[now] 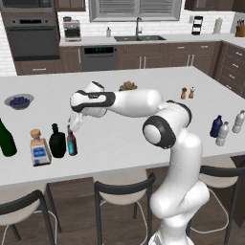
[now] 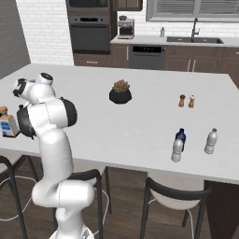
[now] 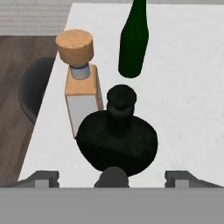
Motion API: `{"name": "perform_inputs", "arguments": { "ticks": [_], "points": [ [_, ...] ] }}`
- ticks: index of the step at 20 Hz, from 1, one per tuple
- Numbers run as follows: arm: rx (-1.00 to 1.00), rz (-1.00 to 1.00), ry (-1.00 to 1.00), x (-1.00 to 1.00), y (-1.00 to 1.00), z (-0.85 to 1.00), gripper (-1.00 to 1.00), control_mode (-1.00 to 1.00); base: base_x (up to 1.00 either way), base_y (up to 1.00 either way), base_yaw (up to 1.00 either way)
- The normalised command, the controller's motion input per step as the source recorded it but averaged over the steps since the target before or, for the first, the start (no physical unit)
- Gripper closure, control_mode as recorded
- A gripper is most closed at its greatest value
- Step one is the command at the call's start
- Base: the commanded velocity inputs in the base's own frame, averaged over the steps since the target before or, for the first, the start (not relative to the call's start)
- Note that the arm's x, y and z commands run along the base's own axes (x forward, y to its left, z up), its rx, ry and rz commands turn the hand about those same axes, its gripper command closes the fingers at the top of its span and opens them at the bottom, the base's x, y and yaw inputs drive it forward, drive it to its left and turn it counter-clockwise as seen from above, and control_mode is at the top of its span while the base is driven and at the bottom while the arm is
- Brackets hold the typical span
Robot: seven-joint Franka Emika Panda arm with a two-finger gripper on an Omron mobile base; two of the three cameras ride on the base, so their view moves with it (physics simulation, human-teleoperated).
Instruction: Move the plastic bottles in the middle to the plastics group, and the glass bottles in the middle to the glass group.
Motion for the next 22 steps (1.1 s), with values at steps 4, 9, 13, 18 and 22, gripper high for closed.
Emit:
{"name": "perform_inputs", "arguments": {
  "ticks": [4, 9, 13, 18, 22],
  "points": [
    [0.00, -0.10, 0.00, -0.53, -0.44, 0.72, -1.00, -1.00, 0.00, 0.00, 0.00],
    [0.02, -0.15, 0.00, -0.82, -0.89, 0.54, -1.00, -1.00, 0.00, 0.00, 0.00],
    [0.00, -0.26, -0.01, -0.96, -0.98, 0.30, -1.00, -1.00, 0.00, 0.00, 0.00],
    [0.00, -0.33, -0.01, -0.90, -0.88, 0.25, -1.00, -1.00, 0.00, 0.00, 0.00],
    [0.00, -0.38, 0.00, -0.72, -0.73, 0.26, -1.00, -1.00, 0.00, 0.00, 0.00]
  ]
}}
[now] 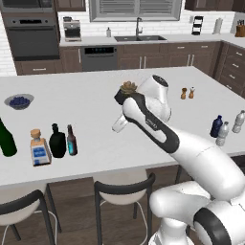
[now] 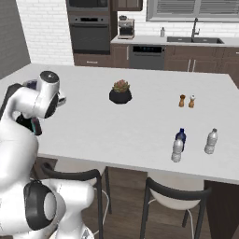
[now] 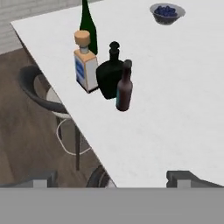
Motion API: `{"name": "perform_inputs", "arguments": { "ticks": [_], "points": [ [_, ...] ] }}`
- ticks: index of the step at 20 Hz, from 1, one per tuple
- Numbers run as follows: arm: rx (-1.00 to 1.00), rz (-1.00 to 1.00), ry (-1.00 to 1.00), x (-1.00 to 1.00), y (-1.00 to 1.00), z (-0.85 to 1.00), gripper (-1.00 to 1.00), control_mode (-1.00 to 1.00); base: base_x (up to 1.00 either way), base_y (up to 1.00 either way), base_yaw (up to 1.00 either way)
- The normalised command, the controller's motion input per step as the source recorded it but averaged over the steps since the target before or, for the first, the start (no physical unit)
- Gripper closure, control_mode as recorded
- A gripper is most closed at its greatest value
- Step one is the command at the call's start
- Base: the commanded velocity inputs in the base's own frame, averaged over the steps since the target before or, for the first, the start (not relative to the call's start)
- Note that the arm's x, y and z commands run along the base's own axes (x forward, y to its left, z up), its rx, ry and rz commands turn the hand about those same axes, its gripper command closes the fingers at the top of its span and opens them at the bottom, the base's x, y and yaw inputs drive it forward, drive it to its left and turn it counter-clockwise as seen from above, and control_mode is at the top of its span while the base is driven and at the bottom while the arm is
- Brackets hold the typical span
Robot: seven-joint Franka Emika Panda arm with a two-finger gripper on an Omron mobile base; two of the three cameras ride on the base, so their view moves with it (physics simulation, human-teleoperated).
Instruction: Move the plastic bottles in the middle to the plastics group, and the glass bottles in the middle to the glass group.
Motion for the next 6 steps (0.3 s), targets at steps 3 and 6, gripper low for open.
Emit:
{"name": "perform_inputs", "arguments": {
  "ticks": [3, 6],
  "points": [
    [-0.01, -0.46, 0.00, -0.66, -0.65, 0.35, -1.00, -1.00, 0.00, 0.00, 0.00],
    [0.00, -0.48, 0.00, -0.71, -0.68, 0.37, -1.00, -1.00, 0.00, 0.00, 0.00]
  ]
}}
